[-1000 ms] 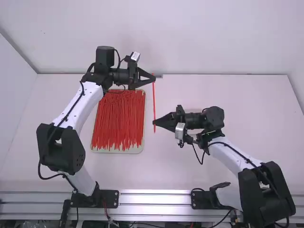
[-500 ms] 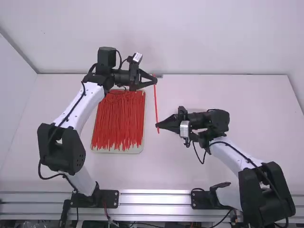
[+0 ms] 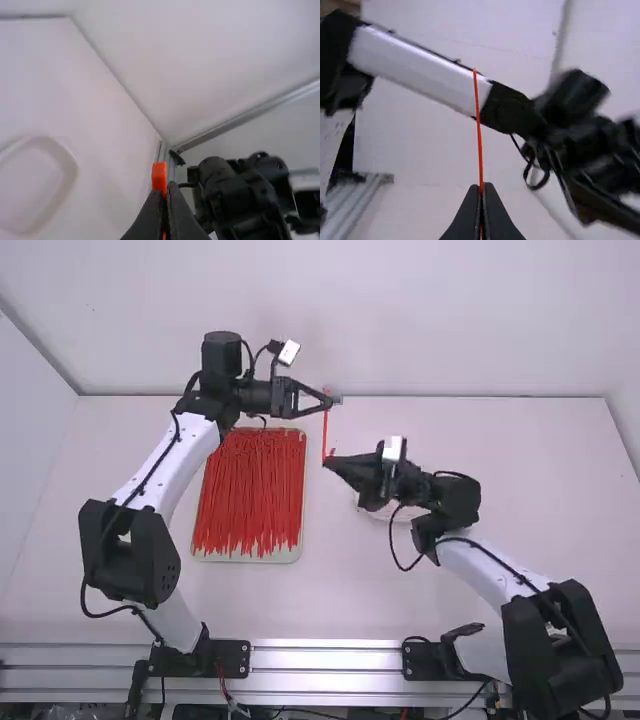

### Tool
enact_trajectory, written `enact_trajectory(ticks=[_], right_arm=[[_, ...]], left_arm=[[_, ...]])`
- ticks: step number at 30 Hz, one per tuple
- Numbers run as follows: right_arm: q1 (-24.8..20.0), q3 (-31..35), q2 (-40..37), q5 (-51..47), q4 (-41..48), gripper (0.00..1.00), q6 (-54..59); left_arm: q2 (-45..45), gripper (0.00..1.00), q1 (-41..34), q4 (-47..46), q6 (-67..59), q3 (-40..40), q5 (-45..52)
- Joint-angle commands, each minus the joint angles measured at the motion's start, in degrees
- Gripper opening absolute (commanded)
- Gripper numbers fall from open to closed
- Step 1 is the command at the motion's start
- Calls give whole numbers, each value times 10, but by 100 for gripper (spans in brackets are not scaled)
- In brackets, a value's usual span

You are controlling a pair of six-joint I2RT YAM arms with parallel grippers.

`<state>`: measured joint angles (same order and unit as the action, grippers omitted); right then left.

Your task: Fasten the cable tie

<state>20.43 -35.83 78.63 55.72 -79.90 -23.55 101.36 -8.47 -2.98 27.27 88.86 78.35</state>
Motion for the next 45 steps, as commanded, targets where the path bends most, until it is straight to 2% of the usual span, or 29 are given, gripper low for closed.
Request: enact_trajectory(ticks=[1,3,6,8,9,14,18,23,27,30,32,35,42,45], right_arm=[[-19,-56,0,-21,54,0,-147],[-25,-83,0,0,106,0,-162],[-32,-158,0,31,273,0,-166],[-31,-188,0,30,344,0,-152],[-31,-220,0,26,421,0,-128],[-27,-307,0,12,630,0,-101],[-9,-339,0,13,723,0,-58],[11,-342,0,14,744,0,-45],[5,-342,0,15,764,0,-45],[-3,-342,0,28,779,0,-23],[-3,-339,0,67,777,0,-3],[-1,-337,0,82,780,0,-2],[8,-315,0,41,778,0,-17],[10,-303,0,34,774,0,-23]], left_arm=[[-4,2,5,27,-57,-1,33],[-4,2,10,44,-57,-1,33],[-4,2,14,72,-61,-1,33],[-4,2,13,82,-74,-1,33],[-4,2,16,93,-91,-1,33],[-4,2,33,137,-139,-1,32],[-4,2,29,167,-144,-1,33],[-4,2,24,164,-187,-1,33],[-4,2,21,152,-222,-1,33],[-4,2,21,155,-266,-1,61],[-4,2,21,157,-315,-1,116],[-4,2,21,154,-316,-1,116],[-4,2,22,145,-326,-3,116],[-4,2,22,119,-397,-13,116]])
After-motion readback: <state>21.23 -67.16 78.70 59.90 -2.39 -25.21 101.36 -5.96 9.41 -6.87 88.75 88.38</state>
